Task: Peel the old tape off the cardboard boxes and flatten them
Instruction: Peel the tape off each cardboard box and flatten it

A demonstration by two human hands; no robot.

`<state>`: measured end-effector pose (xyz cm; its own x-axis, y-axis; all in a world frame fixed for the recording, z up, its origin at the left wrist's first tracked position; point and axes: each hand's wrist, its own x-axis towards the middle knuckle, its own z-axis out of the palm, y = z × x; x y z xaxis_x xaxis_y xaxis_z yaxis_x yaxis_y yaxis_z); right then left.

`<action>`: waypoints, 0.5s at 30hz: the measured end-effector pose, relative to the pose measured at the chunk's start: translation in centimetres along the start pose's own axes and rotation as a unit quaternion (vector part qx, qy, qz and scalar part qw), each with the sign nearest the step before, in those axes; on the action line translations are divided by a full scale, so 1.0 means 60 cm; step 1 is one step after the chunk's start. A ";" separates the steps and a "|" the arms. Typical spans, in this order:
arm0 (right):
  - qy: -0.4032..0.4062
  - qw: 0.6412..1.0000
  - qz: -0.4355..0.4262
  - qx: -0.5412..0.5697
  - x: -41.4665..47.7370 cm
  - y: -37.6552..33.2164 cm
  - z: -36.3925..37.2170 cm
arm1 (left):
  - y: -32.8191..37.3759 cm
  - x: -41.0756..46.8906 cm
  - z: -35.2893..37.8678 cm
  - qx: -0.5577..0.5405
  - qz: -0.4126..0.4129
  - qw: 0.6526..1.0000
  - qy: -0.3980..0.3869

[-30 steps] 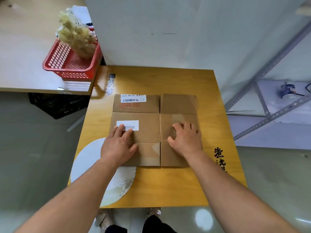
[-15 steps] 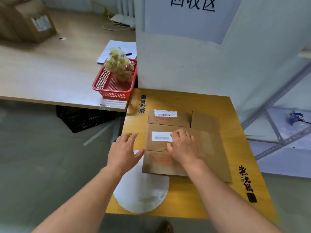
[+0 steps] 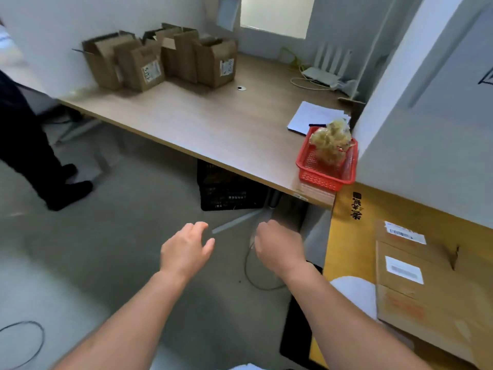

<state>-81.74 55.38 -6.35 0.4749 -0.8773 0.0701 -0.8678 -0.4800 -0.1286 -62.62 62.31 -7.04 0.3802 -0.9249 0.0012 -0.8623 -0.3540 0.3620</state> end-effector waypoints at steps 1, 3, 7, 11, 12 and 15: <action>-0.003 1.000 -0.017 0.004 0.017 -0.030 0.004 | -0.029 0.003 -0.012 -0.004 -0.020 1.000 0.008; -0.013 0.998 -0.055 0.002 0.050 -0.086 0.009 | -0.083 0.006 -0.033 -0.010 -0.057 0.998 0.027; -0.024 0.992 -0.120 0.008 0.114 -0.175 0.016 | -0.168 0.016 -0.063 -0.011 -0.121 0.991 0.054; -0.036 0.986 -0.160 0.010 0.179 -0.244 0.027 | -0.233 0.038 -0.083 -0.001 -0.163 0.985 0.060; -0.037 0.986 -0.163 0.007 0.192 -0.255 0.029 | -0.243 0.046 -0.088 0.005 -0.166 0.984 0.061; -0.030 0.983 -0.182 0.007 0.259 -0.291 0.043 | -0.282 0.096 -0.102 0.017 -0.175 0.982 0.071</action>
<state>-58.80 50.12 -5.55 0.7614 -0.6459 0.0560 -0.6372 -0.7615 -0.1192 -43.80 63.82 -7.48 0.6962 -0.7177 0.0134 -0.6802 -0.6536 0.3319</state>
